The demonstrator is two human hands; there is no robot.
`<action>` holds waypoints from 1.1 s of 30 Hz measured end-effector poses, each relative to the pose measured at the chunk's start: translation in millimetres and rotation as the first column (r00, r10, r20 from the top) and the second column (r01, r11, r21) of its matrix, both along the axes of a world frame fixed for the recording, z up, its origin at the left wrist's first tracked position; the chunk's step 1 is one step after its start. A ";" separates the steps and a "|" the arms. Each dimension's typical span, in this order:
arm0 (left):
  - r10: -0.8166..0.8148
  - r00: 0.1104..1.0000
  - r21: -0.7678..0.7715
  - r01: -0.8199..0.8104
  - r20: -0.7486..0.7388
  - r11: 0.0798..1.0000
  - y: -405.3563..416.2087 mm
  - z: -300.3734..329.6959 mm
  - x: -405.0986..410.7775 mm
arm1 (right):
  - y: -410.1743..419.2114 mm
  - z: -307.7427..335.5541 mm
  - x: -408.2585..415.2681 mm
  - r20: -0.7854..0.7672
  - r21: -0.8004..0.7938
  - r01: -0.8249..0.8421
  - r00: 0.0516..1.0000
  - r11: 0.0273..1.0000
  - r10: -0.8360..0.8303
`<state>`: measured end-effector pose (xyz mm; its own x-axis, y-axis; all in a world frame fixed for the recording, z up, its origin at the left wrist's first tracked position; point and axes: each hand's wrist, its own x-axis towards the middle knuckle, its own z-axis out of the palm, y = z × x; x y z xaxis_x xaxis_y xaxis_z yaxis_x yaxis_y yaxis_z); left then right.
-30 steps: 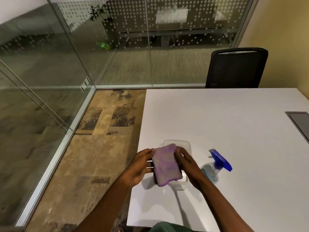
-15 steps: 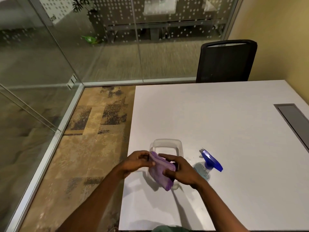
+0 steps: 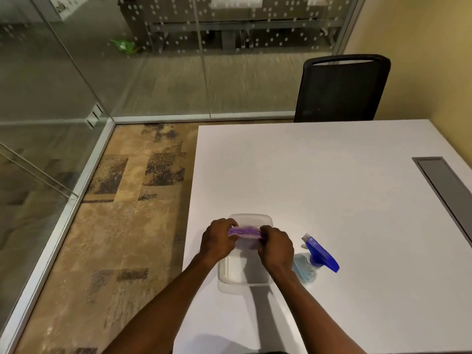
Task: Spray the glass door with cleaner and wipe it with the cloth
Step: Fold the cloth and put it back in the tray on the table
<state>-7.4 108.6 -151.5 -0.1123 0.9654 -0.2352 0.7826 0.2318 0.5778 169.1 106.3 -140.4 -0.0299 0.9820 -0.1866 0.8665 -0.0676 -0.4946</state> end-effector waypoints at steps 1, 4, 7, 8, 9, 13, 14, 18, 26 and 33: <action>0.016 1.000 -0.040 -0.016 -0.009 0.999 2.0 -2.2 1.3 | 5.0 -3.7 0.1 -0.003 -0.040 0.011 1.000 0.999 -0.011; 0.052 0.998 -0.098 -0.055 -0.041 0.994 8.6 -6.4 5.8 | 21.1 -12.8 0.7 -0.032 -0.148 0.035 0.999 0.988 -0.040; 0.068 0.994 -0.090 -0.076 -0.084 0.993 14.7 -8.0 15.0 | 35.9 -18.0 -1.6 -0.071 -0.180 0.076 0.993 0.981 -0.090; 0.075 0.993 -0.079 -0.082 -0.088 0.993 15.6 -8.4 18.0 | 39.7 -19.4 -3.6 -0.096 -0.168 0.091 0.990 0.982 -0.108; 0.072 0.993 -0.071 -0.079 -0.092 0.994 14.5 -8.6 21.0 | 41.2 -20.5 -5.9 -0.115 -0.145 0.088 0.988 0.986 -0.105; -0.019 0.994 -0.056 0.013 -0.107 0.998 3.6 -16.5 27.6 | 28.1 -29.0 -12.9 -0.173 -0.062 0.031 0.984 0.998 -0.041; -0.059 0.991 -0.063 0.051 -0.118 0.997 -0.1 -20.3 27.6 | 23.7 -33.2 -12.5 -0.171 -0.064 0.017 0.985 0.998 -0.028; -0.221 0.939 -0.147 0.188 -0.264 0.971 -11.7 -34.3 29.0 | 20.9 -47.8 -12.3 -0.013 -0.218 -0.199 0.979 0.955 0.201; -0.469 0.767 -0.273 0.383 -0.438 0.882 -13.6 -36.3 30.2 | 23.1 -35.9 -19.2 -0.046 -0.254 -0.294 0.955 0.921 0.292; -0.207 0.974 0.065 0.213 -0.091 0.975 -42.8 -16.0 37.1 | -64.0 -12.1 24.0 -0.444 -0.001 0.009 0.896 1.000 -0.008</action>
<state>29.7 65.8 -167.5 0.0785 0.9838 -0.1610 0.8552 0.0165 0.5180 193.1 42.3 -152.5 -0.1010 0.9828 -0.1548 0.5560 -0.0733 -0.8279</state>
